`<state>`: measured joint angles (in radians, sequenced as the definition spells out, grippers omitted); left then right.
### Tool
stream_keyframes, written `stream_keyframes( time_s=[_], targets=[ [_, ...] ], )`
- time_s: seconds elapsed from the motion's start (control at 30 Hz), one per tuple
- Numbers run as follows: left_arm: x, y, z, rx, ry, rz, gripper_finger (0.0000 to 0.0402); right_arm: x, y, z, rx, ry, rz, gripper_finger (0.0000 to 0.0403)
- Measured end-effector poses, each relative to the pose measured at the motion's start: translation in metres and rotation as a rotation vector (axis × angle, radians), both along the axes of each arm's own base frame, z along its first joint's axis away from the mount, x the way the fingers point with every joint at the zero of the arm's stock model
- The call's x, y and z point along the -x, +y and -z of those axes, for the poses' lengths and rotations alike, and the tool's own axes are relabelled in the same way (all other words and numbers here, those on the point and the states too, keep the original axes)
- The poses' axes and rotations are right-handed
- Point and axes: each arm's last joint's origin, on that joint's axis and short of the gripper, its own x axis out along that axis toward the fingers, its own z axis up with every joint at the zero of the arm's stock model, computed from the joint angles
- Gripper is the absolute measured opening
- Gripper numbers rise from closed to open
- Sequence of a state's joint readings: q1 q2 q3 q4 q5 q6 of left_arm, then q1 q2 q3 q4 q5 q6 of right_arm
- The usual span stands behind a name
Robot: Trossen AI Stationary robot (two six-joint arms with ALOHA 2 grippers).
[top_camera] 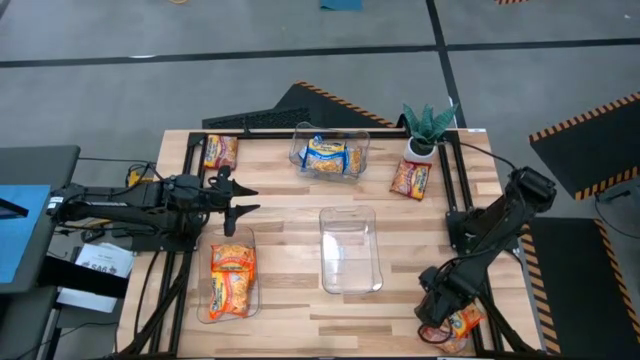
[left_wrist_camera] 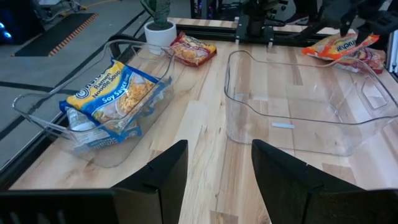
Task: Sort Maruchan noodles
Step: Put the orange noodle pack into the bottom left transparent bin
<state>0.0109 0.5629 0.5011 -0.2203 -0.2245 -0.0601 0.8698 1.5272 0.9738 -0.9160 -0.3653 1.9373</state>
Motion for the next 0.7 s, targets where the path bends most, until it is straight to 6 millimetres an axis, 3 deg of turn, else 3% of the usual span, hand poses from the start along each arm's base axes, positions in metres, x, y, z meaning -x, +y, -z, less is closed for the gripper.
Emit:
stream_keyframes(
  time_s=[0.23,0.47,0.6,0.7],
  targets=[
    [0.000,0.000,0.000,-0.014,0.003,0.004,0.0167,0.007,-0.006,0.025,-0.008,0.011,0.013,0.0248],
    [0.000,0.000,0.000,-0.014,0.003,0.004,0.0167,0.010,-0.009,0.031,-0.006,0.018,0.020,0.0237],
    [0.000,0.000,0.000,-0.014,0.003,0.004,0.0167,0.010,-0.009,0.031,-0.006,0.016,0.009,0.0187],
    [0.000,0.000,0.000,-0.014,0.002,0.004,0.0167,0.009,-0.009,0.031,-0.008,0.008,-0.001,0.0121]
  ],
)
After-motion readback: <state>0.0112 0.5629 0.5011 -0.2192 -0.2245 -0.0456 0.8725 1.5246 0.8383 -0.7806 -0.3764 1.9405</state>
